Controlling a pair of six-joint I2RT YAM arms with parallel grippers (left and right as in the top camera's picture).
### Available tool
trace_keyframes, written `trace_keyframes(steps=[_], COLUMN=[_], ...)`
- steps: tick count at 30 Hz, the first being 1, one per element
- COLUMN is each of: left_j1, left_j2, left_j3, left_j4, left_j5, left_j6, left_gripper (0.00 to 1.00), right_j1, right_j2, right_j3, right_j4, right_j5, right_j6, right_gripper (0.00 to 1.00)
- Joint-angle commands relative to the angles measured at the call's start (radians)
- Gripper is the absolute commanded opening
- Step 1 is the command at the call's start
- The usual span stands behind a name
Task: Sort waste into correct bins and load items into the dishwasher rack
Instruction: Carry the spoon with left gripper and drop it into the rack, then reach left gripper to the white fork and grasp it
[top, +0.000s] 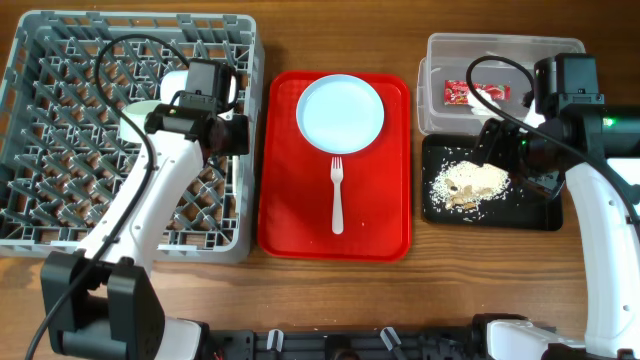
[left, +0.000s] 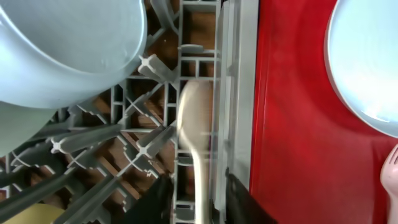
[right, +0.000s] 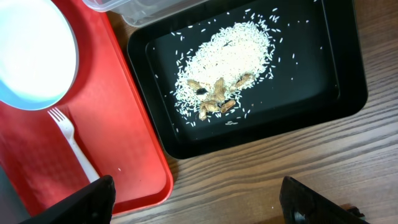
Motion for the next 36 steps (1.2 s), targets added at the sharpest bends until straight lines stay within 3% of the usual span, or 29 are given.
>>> trace_keyframes(steps=[1,3,7,9,12,17,26,31,36], left_j1=[0.000,-0.013,-0.091,-0.162,-0.269,-0.409,-0.513,-0.526,-0.548], left_j2=[-0.042,-0.082,-0.128,-0.105,-0.032,0.141,0.372,0.397,0.398], left_j3=[0.034,0.039,0.039,0.036,0.036,0.036,0.036,0.036,0.035], left_j4=[0.002,0.004,0.008,0.008,0.034,0.076,0.151,0.148,0.138], left_j5=[-0.010,0.017,0.226,0.232,0.228,0.213,0.164,0.060,-0.060], left_j6=[0.014,0.010,-0.044,-0.141,-0.291,-0.429,-0.444,-0.444,-0.443], left_gripper=[0.40,0.43,0.46,0.55,0.56,0.60,0.62,0.49,0.47], right_j1=[-0.002,-0.002,-0.002,-0.002,-0.002,-0.002,-0.002,-0.002,-0.002], right_j2=[-0.011,-0.011,-0.011,-0.011,-0.011,-0.011,-0.011,-0.011,-0.011], right_j3=[0.000,0.000,0.000,0.000,0.000,0.000,0.000,0.000,0.000], right_j4=[-0.004,-0.004,0.000,0.002,0.002,0.001,0.001,0.002,0.002], right_j5=[0.009,0.009,0.009,0.009,0.009,0.009,0.009,0.009,0.009], right_j6=[-0.013,-0.013,-0.013,-0.010,-0.010,-0.011,-0.011,-0.014,-0.014], right_gripper=[0.85,0.85,0.85,0.85,0.85,0.85,0.85,0.86,0.85])
